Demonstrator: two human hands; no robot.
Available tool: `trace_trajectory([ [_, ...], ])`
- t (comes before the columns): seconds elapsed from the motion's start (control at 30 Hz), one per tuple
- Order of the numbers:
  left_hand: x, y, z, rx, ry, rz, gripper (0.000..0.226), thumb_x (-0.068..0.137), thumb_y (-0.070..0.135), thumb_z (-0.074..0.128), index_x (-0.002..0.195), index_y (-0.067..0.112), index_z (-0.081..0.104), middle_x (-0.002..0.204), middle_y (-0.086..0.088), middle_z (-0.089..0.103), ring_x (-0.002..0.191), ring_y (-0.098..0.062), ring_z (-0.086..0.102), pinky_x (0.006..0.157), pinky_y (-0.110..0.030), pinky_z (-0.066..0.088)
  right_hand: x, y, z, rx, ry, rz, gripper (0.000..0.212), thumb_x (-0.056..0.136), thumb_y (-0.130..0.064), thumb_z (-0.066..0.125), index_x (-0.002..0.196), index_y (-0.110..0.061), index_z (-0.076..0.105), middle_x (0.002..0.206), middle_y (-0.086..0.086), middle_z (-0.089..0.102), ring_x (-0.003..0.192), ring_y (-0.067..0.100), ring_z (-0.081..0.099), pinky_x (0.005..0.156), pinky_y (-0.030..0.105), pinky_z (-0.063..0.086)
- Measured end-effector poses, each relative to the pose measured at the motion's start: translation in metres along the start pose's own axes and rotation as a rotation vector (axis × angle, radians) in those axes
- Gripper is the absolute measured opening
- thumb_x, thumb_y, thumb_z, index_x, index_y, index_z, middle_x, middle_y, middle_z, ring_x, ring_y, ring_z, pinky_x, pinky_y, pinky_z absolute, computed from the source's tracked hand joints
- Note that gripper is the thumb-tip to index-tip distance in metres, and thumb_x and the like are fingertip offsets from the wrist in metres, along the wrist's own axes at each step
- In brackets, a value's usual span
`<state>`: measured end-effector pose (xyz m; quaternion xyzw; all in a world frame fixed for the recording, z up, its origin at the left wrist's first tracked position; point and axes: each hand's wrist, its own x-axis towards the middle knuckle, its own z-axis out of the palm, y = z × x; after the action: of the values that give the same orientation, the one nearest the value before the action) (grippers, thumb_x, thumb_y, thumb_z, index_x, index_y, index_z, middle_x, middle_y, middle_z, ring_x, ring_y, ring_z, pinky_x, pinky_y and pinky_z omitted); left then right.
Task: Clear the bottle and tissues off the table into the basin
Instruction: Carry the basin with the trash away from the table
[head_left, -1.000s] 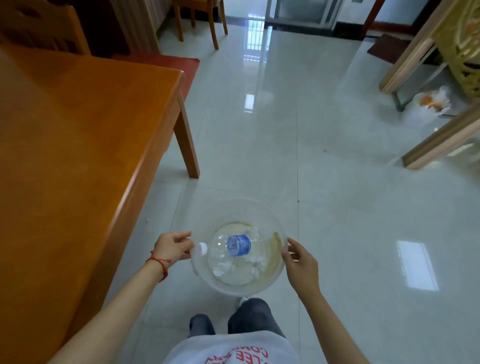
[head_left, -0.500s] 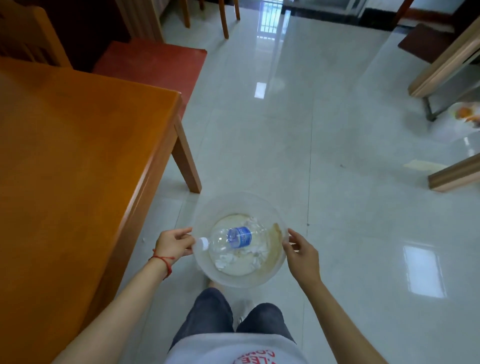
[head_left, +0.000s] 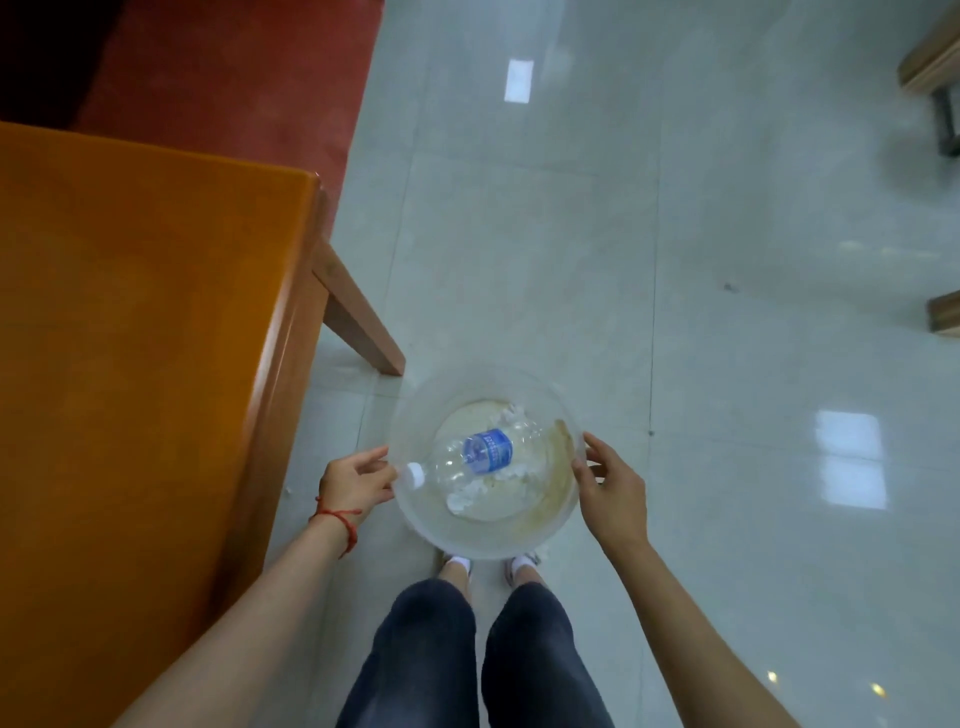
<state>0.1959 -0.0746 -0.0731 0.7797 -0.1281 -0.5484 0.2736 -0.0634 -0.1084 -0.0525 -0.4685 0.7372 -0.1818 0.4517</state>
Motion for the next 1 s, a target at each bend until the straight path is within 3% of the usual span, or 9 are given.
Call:
trace_trajectory([
  [0.07,0.025,-0.005,0.003,-0.016,0.025,-0.033,0.052,0.079,-0.006,0.060,0.128,-0.007,0.044,0.107,-0.019,0.059,0.096,-0.031,0.057,0.080,-0.035,0.053,0.022,0.006,0.017,-0.006,-0.022,0.015,0.031,0.090,-0.023,0.053,0.121,-0.018,0.056,0.090,-0.005,0.061,0.072,-0.002,0.056,0.058,0.008,0.041],
  [0.2,0.072,-0.022,0.016,-0.056,0.076,-0.075,0.048,0.079,-0.013,0.056,0.125,-0.011,0.046,0.079,-0.002,0.058,0.071,-0.024,0.056,0.048,-0.012,0.052,0.066,0.029,0.051,-0.038,-0.061,0.029,0.031,0.090,-0.023,0.054,0.120,-0.019,0.056,0.090,-0.005,0.062,0.070,-0.004,0.056,0.057,0.006,0.040],
  [0.3,0.106,-0.037,0.025,-0.067,0.096,-0.093,0.047,0.078,-0.014,0.056,0.124,-0.011,0.047,0.075,0.001,0.056,0.052,-0.009,0.060,0.045,-0.011,0.051,0.098,0.051,0.076,-0.055,-0.071,0.041,0.030,0.089,-0.020,0.055,0.119,-0.018,0.057,0.091,-0.001,0.065,0.069,0.003,0.058,0.063,0.011,0.040],
  [0.4,0.138,-0.053,0.030,-0.080,0.097,-0.106,0.046,0.079,-0.012,0.057,0.124,-0.011,0.047,0.076,0.000,0.059,0.055,-0.010,0.060,0.047,-0.012,0.053,0.124,0.072,0.099,-0.071,-0.088,0.053,0.031,0.088,-0.017,0.056,0.119,-0.017,0.057,0.102,0.005,0.069,0.075,0.015,0.060,0.073,0.023,0.044],
  [0.63,0.235,-0.101,0.051,-0.106,0.112,-0.162,0.046,0.078,-0.009,0.060,0.123,-0.007,0.050,0.079,0.000,0.062,0.056,-0.009,0.064,0.050,-0.012,0.054,0.197,0.135,0.167,-0.130,-0.150,0.064,0.035,0.088,-0.016,0.056,0.122,-0.017,0.055,0.106,0.007,0.069,0.080,0.018,0.062,0.082,0.033,0.049],
  [0.73,0.273,-0.118,0.057,-0.105,0.124,-0.175,0.046,0.077,-0.009,0.061,0.122,-0.004,0.052,0.066,0.005,0.070,0.054,-0.006,0.065,0.052,-0.013,0.054,0.225,0.157,0.196,-0.140,-0.165,0.076,0.035,0.088,-0.016,0.055,0.123,-0.018,0.054,0.108,0.007,0.069,0.085,0.021,0.064,0.084,0.038,0.051],
  [0.77,0.285,-0.123,0.058,-0.105,0.130,-0.178,0.046,0.077,-0.010,0.061,0.122,-0.004,0.052,0.067,0.003,0.071,0.057,-0.009,0.065,0.052,-0.013,0.055,0.233,0.163,0.205,-0.134,-0.168,0.084,0.035,0.088,-0.017,0.055,0.123,-0.019,0.054,0.107,0.007,0.069,0.085,0.021,0.064,0.084,0.038,0.051],
  [0.87,0.319,-0.134,0.063,-0.090,0.144,-0.180,0.046,0.078,-0.011,0.058,0.123,-0.004,0.051,0.099,-0.012,0.063,0.070,-0.016,0.059,0.053,-0.013,0.054,0.254,0.177,0.229,-0.111,-0.170,0.111,0.035,0.088,-0.018,0.054,0.123,-0.020,0.054,0.109,0.005,0.068,0.084,0.020,0.064,0.084,0.038,0.051],
  [1.0,0.355,-0.142,0.067,-0.060,0.175,-0.175,0.046,0.078,-0.010,0.059,0.123,-0.003,0.052,0.104,-0.013,0.060,0.083,-0.027,0.061,0.055,-0.013,0.053,0.272,0.192,0.255,-0.098,-0.181,0.113,0.033,0.089,-0.017,0.053,0.122,-0.021,0.053,0.111,0.005,0.067,0.086,0.021,0.064,0.085,0.039,0.051],
])
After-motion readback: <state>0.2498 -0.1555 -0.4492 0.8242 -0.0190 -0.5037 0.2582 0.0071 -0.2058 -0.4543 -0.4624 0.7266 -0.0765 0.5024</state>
